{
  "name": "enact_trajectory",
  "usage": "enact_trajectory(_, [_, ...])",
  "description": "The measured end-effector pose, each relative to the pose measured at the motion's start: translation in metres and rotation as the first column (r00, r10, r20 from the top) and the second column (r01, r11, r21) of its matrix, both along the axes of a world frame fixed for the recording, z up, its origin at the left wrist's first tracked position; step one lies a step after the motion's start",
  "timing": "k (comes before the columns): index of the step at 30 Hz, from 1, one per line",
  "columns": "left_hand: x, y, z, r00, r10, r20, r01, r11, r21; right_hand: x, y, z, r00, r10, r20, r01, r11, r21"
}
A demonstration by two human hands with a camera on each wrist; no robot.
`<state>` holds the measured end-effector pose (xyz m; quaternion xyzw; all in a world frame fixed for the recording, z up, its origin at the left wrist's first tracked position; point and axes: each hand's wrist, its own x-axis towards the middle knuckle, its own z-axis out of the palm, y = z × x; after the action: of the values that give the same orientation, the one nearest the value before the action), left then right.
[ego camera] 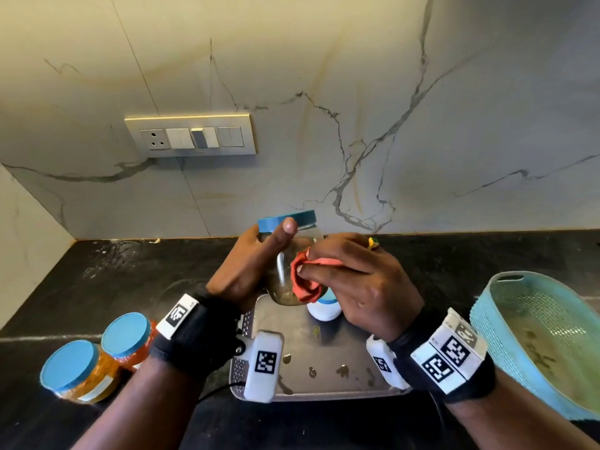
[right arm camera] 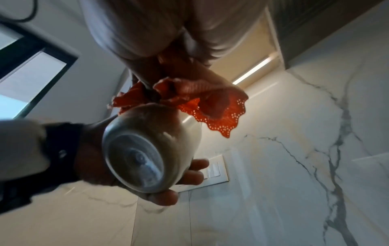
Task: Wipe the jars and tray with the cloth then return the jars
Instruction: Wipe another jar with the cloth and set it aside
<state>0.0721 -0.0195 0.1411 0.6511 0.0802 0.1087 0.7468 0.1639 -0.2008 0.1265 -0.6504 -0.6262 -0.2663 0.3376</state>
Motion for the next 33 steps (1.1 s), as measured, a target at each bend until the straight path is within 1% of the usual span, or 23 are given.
enact_trajectory(1, [0.000, 0.001, 0.000, 1.000, -0.007, -0.014, 0.007, 1.000, 0.015, 0.000, 0.001, -0.002, 1.000, 0.006, 0.008, -0.006, 1.000, -0.017])
enact_trajectory(2, [0.001, 0.002, 0.000, 1.000, 0.007, -0.026, -0.007, 1.000, 0.013, 0.002, 0.001, -0.002, 1.000, 0.001, -0.023, -0.001, 1.000, -0.005])
enact_trajectory(5, [0.001, -0.003, -0.002, 0.999, 0.048, -0.024, -0.048, 0.999, 0.009, 0.011, 0.006, 0.006, 0.974, -0.034, -0.225, 0.056, 0.994, 0.091])
enact_trajectory(6, [0.001, -0.004, -0.004, 0.998, 0.065, -0.018, -0.065, 0.998, -0.002, 0.010, 0.007, 0.008, 0.963, -0.033, -0.267, 0.062, 0.993, 0.100])
enact_trajectory(7, [0.002, -0.004, -0.004, 0.996, 0.089, -0.009, -0.089, 0.996, -0.020, 0.008, 0.008, 0.009, 0.961, -0.027, -0.276, 0.058, 0.993, 0.103])
enact_trajectory(10, [0.003, 0.002, -0.001, 0.985, 0.174, 0.006, -0.173, 0.981, -0.082, -0.008, 0.004, -0.001, 0.981, 0.009, -0.196, 0.002, 0.999, 0.052])
enact_trajectory(12, [0.003, 0.007, -0.002, 0.978, 0.210, 0.009, -0.208, 0.975, -0.080, -0.016, -0.001, -0.011, 0.992, 0.025, -0.127, -0.028, 0.999, -0.020])
enact_trajectory(14, [0.003, 0.008, -0.004, 0.972, 0.234, 0.018, -0.232, 0.971, -0.063, -0.016, -0.001, -0.015, 0.996, 0.002, -0.092, -0.006, 0.999, -0.041])
enact_trajectory(15, [0.004, 0.007, -0.005, 0.971, 0.239, 0.020, -0.237, 0.970, -0.050, -0.014, 0.001, -0.014, 0.994, -0.015, -0.109, 0.013, 1.000, -0.016])
enact_trajectory(18, [0.006, 0.004, -0.010, 0.972, 0.234, 0.028, -0.234, 0.972, -0.021, -0.013, 0.010, -0.003, 0.965, -0.037, -0.258, 0.067, 0.992, 0.108])
enact_trajectory(20, [0.005, 0.004, -0.011, 0.971, 0.239, 0.027, -0.238, 0.971, -0.036, -0.018, 0.014, 0.000, 0.962, -0.045, -0.270, 0.084, 0.988, 0.131])
enact_trajectory(22, [0.001, 0.006, -0.007, 0.966, 0.259, 0.026, -0.258, 0.965, -0.045, -0.026, 0.013, -0.006, 0.982, -0.033, -0.185, 0.050, 0.995, 0.086])
enact_trajectory(24, [-0.004, 0.011, -0.004, 0.961, 0.274, 0.027, -0.272, 0.960, -0.062, -0.029, 0.008, -0.017, 0.994, -0.012, -0.108, 0.012, 1.000, -0.002])
enact_trajectory(26, [-0.011, 0.016, -0.003, 0.957, 0.291, 0.023, -0.288, 0.955, -0.070, -0.028, 0.002, -0.027, 0.994, -0.018, -0.105, 0.011, 0.998, -0.065])
enact_trajectory(28, [-0.021, 0.020, -0.003, 0.951, 0.310, 0.009, -0.309, 0.949, -0.069, -0.027, -0.002, -0.032, 0.986, -0.025, -0.162, 0.013, 0.997, -0.078])
enact_trajectory(30, [-0.032, 0.023, -0.005, 0.943, 0.333, 0.002, -0.333, 0.943, -0.007, -0.029, -0.003, -0.035, 0.970, -0.019, -0.241, 0.007, 0.999, -0.051])
enact_trajectory(33, [-0.052, 0.036, -0.013, 0.927, 0.374, 0.011, -0.366, 0.901, 0.233, -0.033, -0.002, -0.037, 0.947, -0.011, -0.320, 0.006, 1.000, -0.015])
